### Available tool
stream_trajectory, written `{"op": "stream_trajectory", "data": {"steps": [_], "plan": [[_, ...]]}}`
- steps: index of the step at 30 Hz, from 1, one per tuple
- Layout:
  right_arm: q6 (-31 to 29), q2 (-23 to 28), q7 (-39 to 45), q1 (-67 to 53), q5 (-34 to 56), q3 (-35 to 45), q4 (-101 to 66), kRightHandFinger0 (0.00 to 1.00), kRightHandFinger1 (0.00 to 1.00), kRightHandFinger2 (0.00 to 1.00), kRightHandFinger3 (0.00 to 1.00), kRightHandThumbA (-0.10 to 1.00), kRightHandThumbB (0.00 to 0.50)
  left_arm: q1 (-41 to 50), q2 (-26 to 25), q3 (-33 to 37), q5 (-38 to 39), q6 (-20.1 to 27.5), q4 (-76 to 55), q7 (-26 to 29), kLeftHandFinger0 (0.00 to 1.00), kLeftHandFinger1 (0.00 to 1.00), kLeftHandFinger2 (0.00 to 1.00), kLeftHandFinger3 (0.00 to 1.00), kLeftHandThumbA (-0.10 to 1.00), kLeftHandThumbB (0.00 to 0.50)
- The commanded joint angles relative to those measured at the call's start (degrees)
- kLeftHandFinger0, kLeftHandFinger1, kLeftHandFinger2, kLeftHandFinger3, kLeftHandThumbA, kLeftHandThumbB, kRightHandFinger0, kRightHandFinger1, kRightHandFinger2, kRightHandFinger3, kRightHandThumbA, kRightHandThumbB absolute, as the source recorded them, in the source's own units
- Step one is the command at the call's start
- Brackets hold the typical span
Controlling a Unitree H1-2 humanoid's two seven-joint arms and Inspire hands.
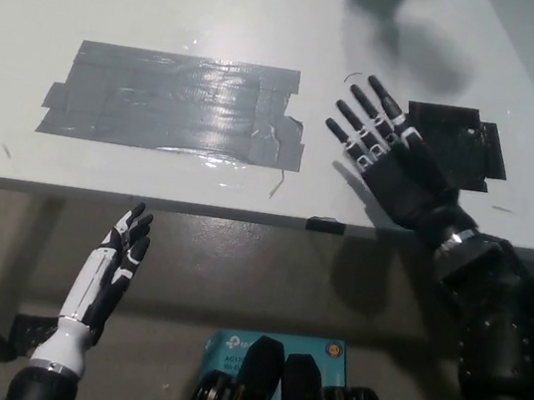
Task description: An orange duster is kept infront of the robot in the middle of the table and the robot extends its right arm to grab the duster, picks it up and hands it to a person
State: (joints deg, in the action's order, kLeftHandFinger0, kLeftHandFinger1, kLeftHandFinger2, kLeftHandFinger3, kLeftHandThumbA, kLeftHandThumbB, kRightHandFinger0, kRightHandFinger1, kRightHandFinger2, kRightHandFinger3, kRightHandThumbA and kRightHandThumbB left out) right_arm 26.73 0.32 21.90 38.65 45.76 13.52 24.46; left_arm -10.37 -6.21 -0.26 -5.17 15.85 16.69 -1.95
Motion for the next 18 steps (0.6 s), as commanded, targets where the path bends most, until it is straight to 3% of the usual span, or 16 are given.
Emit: {"op": "stream_trajectory", "data": {"steps": [1,5,8,9,16,18], "plan": [[-1.92,2.31,3.96,-1.18,-1.08,-1.41,-10.37,1.0,1.0,1.0,1.0,0.88,0.497,-1.61,-0.59,-0.19,0.56,0.25,-0.81,0.02,0.98,1.0,1.0,1.0,0.89,0.079],[-2.83,2.28,-0.89,-6.29,-3.38,-1.43,-24.0,1.0,1.0,1.0,1.0,0.95,0.444,-1.52,-0.91,-0.12,-0.06,0.43,-0.72,0.19,0.98,1.0,1.0,1.0,0.9,0.08],[-3.48,2.7,-3.57,-10.69,-6.98,-2.06,-33.17,1.0,1.0,1.0,1.0,0.94,0.454,-1.43,-0.88,-0.24,0.11,0.46,-0.56,0.24,0.97,1.0,1.0,1.0,0.9,0.081],[-2.96,3.15,-3.84,-13.15,-7.3,-2.08,-36.6,1.0,1.0,1.0,1.0,0.88,0.438,-1.22,-0.86,-0.22,0.08,0.36,-0.7,0.22,0.97,1.0,1.0,1.0,0.9,0.08],[-6.58,6.18,-2.1,-23.63,-14.35,-4.84,-41.32,1.0,1.0,1.0,1.0,0.88,0.337,0.51,-0.78,-0.02,-0.01,0.85,-0.5,0.13,0.95,1.0,1.0,1.0,0.91,0.078],[-9.26,6.98,-1.74,-25.81,-17.22,-6.11,-40.54,1.0,1.0,1.0,1.0,0.89,0.342,1.01,-0.63,0.03,0.08,0.93,-0.44,0.12,0.95,1.0,1.0,1.0,0.91,0.081]]}}
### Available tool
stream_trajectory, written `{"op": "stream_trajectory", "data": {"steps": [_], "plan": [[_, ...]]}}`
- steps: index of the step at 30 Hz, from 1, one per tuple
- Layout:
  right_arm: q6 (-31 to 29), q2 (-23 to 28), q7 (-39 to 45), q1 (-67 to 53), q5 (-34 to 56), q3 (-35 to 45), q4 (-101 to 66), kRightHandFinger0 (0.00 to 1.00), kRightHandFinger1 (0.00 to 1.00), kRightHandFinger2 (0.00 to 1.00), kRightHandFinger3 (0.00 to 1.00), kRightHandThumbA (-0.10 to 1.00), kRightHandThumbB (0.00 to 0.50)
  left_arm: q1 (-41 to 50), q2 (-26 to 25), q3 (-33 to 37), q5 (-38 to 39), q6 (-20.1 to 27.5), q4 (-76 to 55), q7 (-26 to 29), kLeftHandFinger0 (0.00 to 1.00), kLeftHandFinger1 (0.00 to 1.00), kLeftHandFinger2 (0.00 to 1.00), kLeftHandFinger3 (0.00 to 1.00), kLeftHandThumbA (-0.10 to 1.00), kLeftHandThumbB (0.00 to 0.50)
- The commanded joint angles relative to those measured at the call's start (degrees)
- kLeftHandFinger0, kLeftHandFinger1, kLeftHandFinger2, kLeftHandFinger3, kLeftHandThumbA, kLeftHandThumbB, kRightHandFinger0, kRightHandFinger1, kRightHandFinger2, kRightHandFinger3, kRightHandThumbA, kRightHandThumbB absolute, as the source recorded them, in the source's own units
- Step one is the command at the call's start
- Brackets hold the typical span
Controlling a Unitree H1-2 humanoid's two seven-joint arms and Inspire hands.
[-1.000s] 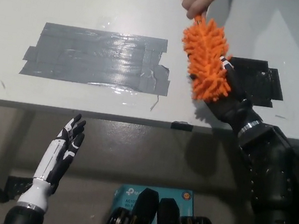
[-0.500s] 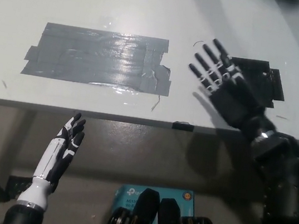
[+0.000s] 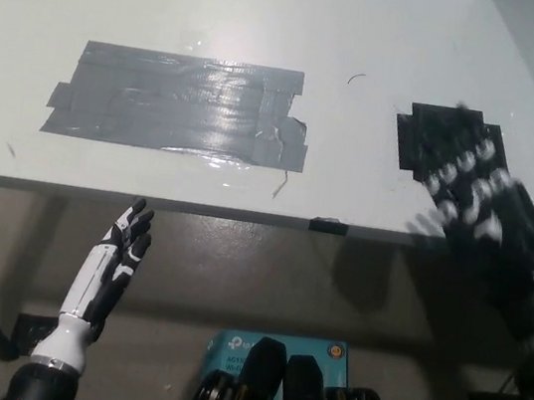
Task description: An orange duster is kept infront of the robot in the middle of the table and the robot extends its right arm to grab the duster, picks it up and hands it to a person
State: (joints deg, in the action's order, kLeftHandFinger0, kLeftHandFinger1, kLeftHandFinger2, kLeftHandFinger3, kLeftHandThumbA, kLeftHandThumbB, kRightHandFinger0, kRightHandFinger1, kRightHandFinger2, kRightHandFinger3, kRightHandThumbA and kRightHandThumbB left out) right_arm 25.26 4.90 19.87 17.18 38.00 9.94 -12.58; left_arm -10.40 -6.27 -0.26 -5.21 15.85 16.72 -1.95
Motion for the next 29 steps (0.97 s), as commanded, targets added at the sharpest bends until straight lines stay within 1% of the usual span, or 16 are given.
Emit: {"op": "stream_trajectory", "data": {"steps": [1,2,4,5,6,8,9,11,13,15,18,19,21,22,25,29], "plan": [[-9.89,3.1,0.5,-5.63,-11.62,-3.51,-2.05,1.0,1.0,1.0,1.0,0.89,0.348,1.49,-0.4,0.06,0.31,1.0,-0.47,0.09,0.94,1.0,1.0,1.0,0.91,0.074],[-12.76,3.64,-0.15,-6.52,-15.26,-4.75,0.08,1.0,1.0,1.0,1.0,0.87,0.327,1.56,-0.27,0.01,0.56,1.13,-0.26,0.07,0.93,1.0,1.0,1.0,0.89,0.078],[-15.3,3.93,-1.27,-7.45,-18.86,-6.05,2.14,1.0,1.0,1.0,1.0,0.86,0.326,1.94,-0.13,0.04,0.62,1.42,-0.08,0.09,0.93,1.0,1.0,1.0,0.89,0.072],[-16.45,4.03,-1.82,-7.66,-20.44,-6.73,3.53,1.0,1.0,1.0,1.0,0.86,0.336,1.97,-0.12,0.06,0.59,1.65,0.0,0.11,0.92,1.0,1.0,1.0,0.88,0.071],[-18.2,4.29,-2.53,-7.99,-22.78,-7.55,4.97,1.0,1.0,1.0,1.0,0.89,0.351,2.21,-0.02,0.1,0.63,1.86,0.09,0.12,0.92,1.0,1.0,1.0,0.88,0.066],[-23.47,5.32,-4.36,-8.83,-29.18,-9.71,8.97,1.0,1.0,1.0,1.0,0.94,0.318,2.93,0.33,0.32,0.54,2.15,0.2,0.16,0.92,1.0,1.0,1.0,0.87,0.065],[-24.69,5.52,-4.7,-8.98,-30.21,-10.09,10.08,1.0,1.0,1.0,1.0,0.94,0.314,3.11,0.41,0.41,0.42,2.25,0.24,0.19,0.92,1.0,1.0,1.0,0.87,0.064],[-26.52,5.59,-5.84,-9.27,-32.14,-10.72,12.16,1.0,1.0,1.0,1.0,0.95,0.332,3.5,0.54,0.61,0.32,2.12,0.15,0.09,0.93,1.0,1.0,1.0,0.87,0.077],[-28.67,5.51,-7.36,-9.74,-34.37,-11.4,14.87,1.0,1.0,1.0,1.0,0.93,0.315,3.62,0.75,0.61,0.84,2.25,0.49,-0.14,0.95,1.0,1.0,1.0,0.85,0.091],[-28.82,5.63,-7.9,-9.99,-35.09,-11.74,15.72,1.0,1.0,1.0,1.0,0.95,0.326,3.71,0.82,0.64,0.96,2.35,0.41,-0.2,0.94,1.0,1.0,1.0,0.85,0.086],[-29.82,5.78,-8.32,-10.21,-35.81,-12.08,16.61,1.0,1.0,1.0,1.0,0.96,0.318,4.12,0.77,0.73,0.83,2.65,0.17,-0.28,0.95,1.0,1.0,1.0,0.85,0.093],[-30.19,5.86,-8.56,-10.17,-36.22,-12.12,16.83,1.0,1.0,1.0,1.0,0.96,0.317,4.32,0.79,0.73,0.75,2.26,-0.11,-0.26,0.96,1.0,1.0,1.0,0.86,0.106],[-30.47,6.08,-8.89,-10.02,-37.02,-12.29,17.08,1.0,1.0,1.0,1.0,0.97,0.328,4.5,0.8,0.74,0.8,2.16,-0.28,-0.31,0.96,1.0,1.0,1.0,0.86,0.108],[-30.56,6.24,-8.9,-9.86,-37.46,-12.49,17.25,1.0,1.0,1.0,1.0,0.98,0.328,4.55,0.79,0.73,0.74,2.26,-0.33,-0.26,0.97,1.0,1.0,1.0,0.86,0.121],[-30.41,6.45,-8.81,-9.5,-37.99,-12.91,17.39,1.0,1.0,1.0,1.0,0.98,0.331,4.49,0.73,0.75,0.56,1.99,-0.72,-0.22,0.97,1.0,1.0,1.0,0.87,0.135],[-30.51,6.51,-8.7,-9.17,-38.11,-13.18,17.63,1.0,1.0,1.0,1.0,0.97,0.33,4.27,0.7,0.7,0.7,2.17,-0.68,-0.28,0.97,1.0,1.0,1.0,0.88,0.141]]}}
